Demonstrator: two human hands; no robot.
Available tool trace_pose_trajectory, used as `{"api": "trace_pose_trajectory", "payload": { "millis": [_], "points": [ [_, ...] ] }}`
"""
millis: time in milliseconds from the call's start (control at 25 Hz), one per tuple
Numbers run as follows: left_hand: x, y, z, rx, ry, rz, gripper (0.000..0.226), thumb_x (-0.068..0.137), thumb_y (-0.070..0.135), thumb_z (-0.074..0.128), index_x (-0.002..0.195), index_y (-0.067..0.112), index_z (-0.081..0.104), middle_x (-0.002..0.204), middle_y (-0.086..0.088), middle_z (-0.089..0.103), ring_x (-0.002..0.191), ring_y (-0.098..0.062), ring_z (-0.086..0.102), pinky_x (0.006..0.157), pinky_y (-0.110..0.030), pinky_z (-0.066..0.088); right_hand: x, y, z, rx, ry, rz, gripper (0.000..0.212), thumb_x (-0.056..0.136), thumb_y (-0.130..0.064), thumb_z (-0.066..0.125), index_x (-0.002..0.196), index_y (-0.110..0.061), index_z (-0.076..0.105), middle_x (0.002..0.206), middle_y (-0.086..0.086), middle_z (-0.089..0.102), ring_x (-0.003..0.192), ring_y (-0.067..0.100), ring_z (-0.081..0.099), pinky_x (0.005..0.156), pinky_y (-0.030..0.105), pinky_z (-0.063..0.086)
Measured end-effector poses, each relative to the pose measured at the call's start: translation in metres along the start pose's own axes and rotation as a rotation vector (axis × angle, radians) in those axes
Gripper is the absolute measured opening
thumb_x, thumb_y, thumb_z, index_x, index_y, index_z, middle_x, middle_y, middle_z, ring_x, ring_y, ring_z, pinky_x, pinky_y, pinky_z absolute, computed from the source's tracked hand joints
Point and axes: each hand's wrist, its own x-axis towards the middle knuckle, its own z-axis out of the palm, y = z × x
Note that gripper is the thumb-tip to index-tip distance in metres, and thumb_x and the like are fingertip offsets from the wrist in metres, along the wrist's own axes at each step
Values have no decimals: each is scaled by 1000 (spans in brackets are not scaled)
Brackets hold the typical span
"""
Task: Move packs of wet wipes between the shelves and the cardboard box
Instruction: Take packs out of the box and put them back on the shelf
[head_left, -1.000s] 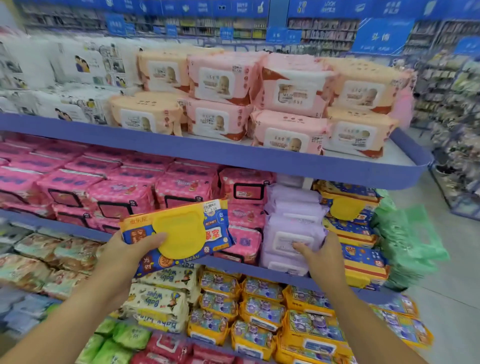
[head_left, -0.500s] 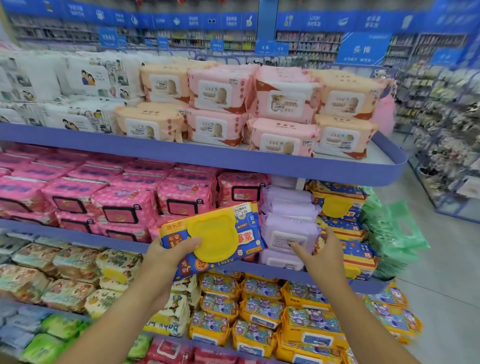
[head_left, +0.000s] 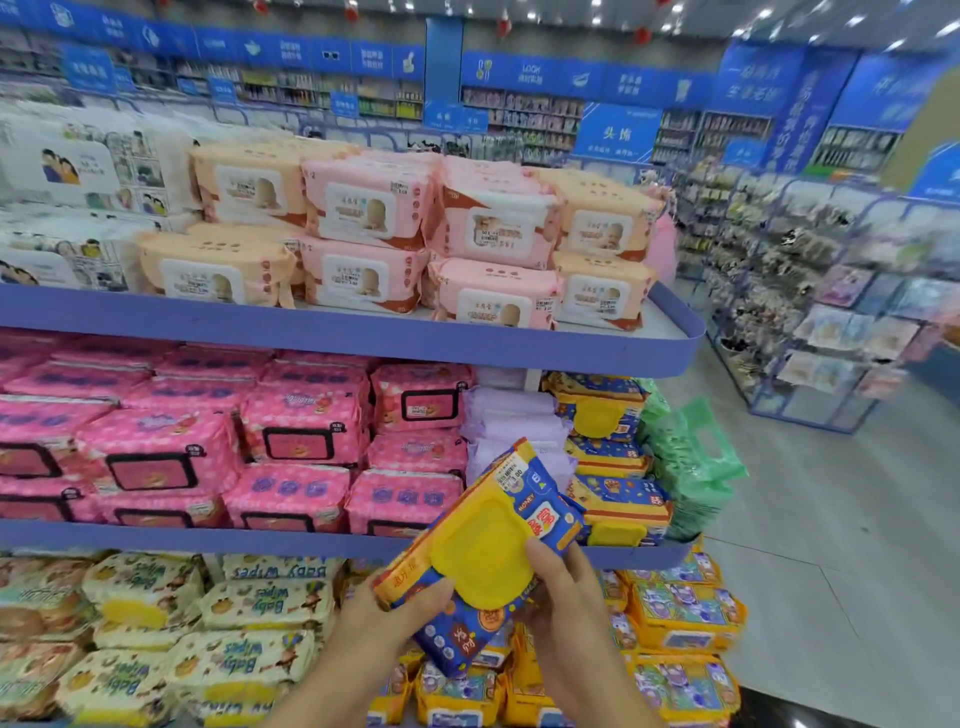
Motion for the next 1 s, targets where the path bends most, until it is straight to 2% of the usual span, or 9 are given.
{"api": "trace_pose_trajectory", "payload": {
  "millis": [80,200,320,440,560,640,760,880,1000],
  "points": [
    [-3,19,-13,346,-52,17,115,23,86,82,121,31,62,132,6,64,124,-18,60,105,-44,46,-5,-27,-15,-154,-33,-70,88,49,-44,99,127,-30,60,112,-6,77,100,18,74,74,31,61],
    [-1,73,-5,615,-111,295,115,38,92,73,138,47,42,147,22,42,140,-6,40,112,-37,37,-10,-73,-25,-548,-151,-188,75,59,-29,89,127,-32,57,107,-8,77,98,14,74,80,36,61],
    [10,114,43,865,-377,368,112,56,72,85,150,46,30,147,20,45,132,-5,48,104,-31,44,-18,-108,-36,-839,-273,-181,70,58,-36,89,120,-38,57,107,4,75,87,21,68,78,48,53],
    [16,115,87,925,-548,296,76,63,60,87,127,27,60,121,1,69,105,-16,69,93,-43,57,-20,-128,-58,-907,-304,-138,67,55,-39,93,110,-39,54,108,8,72,76,22,58,75,46,48],
    [26,93,122,856,-476,437,40,74,39,86,95,10,69,92,-11,72,75,-21,67,72,-38,54,-6,-149,-95,-968,-336,-95,77,56,-43,93,120,-49,51,125,-7,66,96,16,68,95,44,53],
    [34,82,140,689,-390,453,19,80,25,85,91,14,75,89,0,77,78,-14,71,73,-29,56,9,-171,-131,-984,-422,-50,87,55,-51,93,129,-51,48,135,-15,60,119,4,61,106,35,48],
    [57,78,174,548,-249,466,21,82,18,84,102,17,76,101,-3,79,92,-23,76,81,-35,61,40,-205,-192,-939,-448,3,98,48,-44,97,133,-34,50,128,-6,68,111,13,70,91,30,56],
    [94,78,202,477,-139,437,35,82,15,84,114,13,70,107,-3,78,93,-23,77,79,-36,63,93,-220,-230,-856,-353,-93,99,35,-49,101,121,-19,61,108,5,77,96,23,75,78,32,60],
    [140,85,222,477,-101,385,42,81,10,84,118,11,63,107,-2,79,97,-20,76,80,-33,62,157,-232,-240,-771,-333,-133,68,56,-27,99,113,-9,67,104,8,78,90,25,76,70,31,60]
  ]
}}
